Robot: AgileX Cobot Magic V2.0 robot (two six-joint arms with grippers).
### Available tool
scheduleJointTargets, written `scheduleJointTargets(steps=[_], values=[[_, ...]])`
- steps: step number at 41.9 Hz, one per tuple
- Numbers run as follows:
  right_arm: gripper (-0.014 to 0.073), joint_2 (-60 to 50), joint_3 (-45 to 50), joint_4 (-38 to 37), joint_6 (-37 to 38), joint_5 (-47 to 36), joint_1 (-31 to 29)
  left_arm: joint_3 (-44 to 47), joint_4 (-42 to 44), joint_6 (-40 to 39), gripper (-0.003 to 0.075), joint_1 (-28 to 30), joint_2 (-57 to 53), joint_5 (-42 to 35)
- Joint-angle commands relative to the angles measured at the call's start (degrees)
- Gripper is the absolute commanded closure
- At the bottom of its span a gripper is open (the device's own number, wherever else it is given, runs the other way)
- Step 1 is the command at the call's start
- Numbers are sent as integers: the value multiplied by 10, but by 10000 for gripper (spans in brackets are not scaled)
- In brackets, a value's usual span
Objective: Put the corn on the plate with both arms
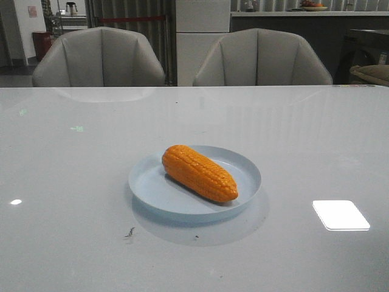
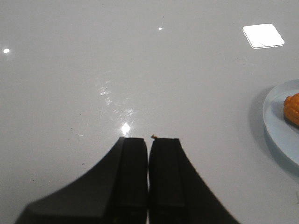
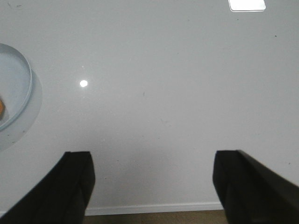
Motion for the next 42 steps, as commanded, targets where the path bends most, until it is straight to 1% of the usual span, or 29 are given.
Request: scheduleJointTargets(steps=[1, 9, 13, 16, 19, 26, 29, 32, 37, 42], values=[[-29, -1, -16, -4, 1, -35, -3, -16, -4, -7, 631, 1, -5, -43], [-29, -1, -16, -4, 1, -35, -3, -16, -4, -7, 631, 1, -5, -44], [-29, -1, -16, -4, 1, -35, -3, -10, -4, -7, 631, 1, -5, -59], [-29, -1, -16, -4, 1, -35, -3, 4, -21, -7, 631, 1, -17, -92], [-29, -1, -16, -4, 1, -35, -3, 34, -40, -3, 631, 1, -40, -146], [-29, -1, -16, -4, 1, -35, -3, 151, -38, -3, 631, 1, -137, -333], [-29, -1, -16, -4, 1, -35, -3, 203, -38, -3, 631, 4, -189, -382], [-29, -1, -16, -4, 1, -35, -3, 249, -38, -3, 631, 19, -244, -401], [-29, -1, -16, -4, 1, -35, -3, 308, -38, -3, 631, 51, -334, -402], [-29, -1, -16, -4, 1, -35, -3, 353, -38, -3, 631, 68, -417, -402]])
